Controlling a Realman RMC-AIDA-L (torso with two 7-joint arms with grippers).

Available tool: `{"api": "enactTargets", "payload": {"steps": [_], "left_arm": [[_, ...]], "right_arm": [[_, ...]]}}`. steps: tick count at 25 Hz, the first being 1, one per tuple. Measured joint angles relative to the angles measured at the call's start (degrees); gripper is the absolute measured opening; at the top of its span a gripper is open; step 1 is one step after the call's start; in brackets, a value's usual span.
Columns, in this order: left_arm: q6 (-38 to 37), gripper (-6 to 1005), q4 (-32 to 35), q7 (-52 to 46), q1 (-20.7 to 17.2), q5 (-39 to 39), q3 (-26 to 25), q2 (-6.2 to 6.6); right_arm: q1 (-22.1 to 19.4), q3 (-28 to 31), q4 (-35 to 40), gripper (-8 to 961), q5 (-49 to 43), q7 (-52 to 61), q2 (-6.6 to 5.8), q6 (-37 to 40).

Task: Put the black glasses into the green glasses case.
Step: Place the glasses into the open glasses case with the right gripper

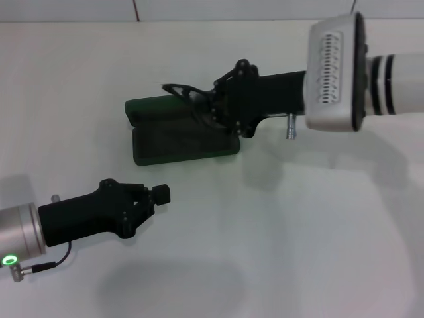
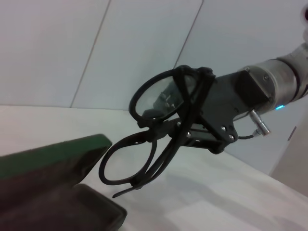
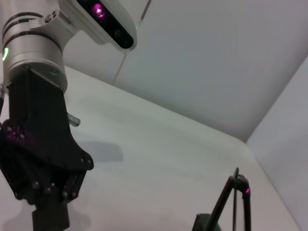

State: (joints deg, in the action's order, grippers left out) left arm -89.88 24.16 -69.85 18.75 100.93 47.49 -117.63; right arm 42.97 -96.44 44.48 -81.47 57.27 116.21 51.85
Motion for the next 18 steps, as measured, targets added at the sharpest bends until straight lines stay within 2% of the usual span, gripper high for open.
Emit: {"api": "enactTargets", "payload": {"steps": [8, 18], "left_arm": [[-0.13, 12, -0.22, -0.03, -0.59, 0.33, 0.18, -0.05], [-0.22, 14, -0.49, -0.03, -0.72, 0.55, 0.39, 0.01]], "right_arm": [[4.62, -6.01, -2.88, 138, -0.15, 3.06, -0.02, -5.62], [4.9, -7.45, -2.88, 143, -4.75, 9.08, -0.02, -8.26]]}}
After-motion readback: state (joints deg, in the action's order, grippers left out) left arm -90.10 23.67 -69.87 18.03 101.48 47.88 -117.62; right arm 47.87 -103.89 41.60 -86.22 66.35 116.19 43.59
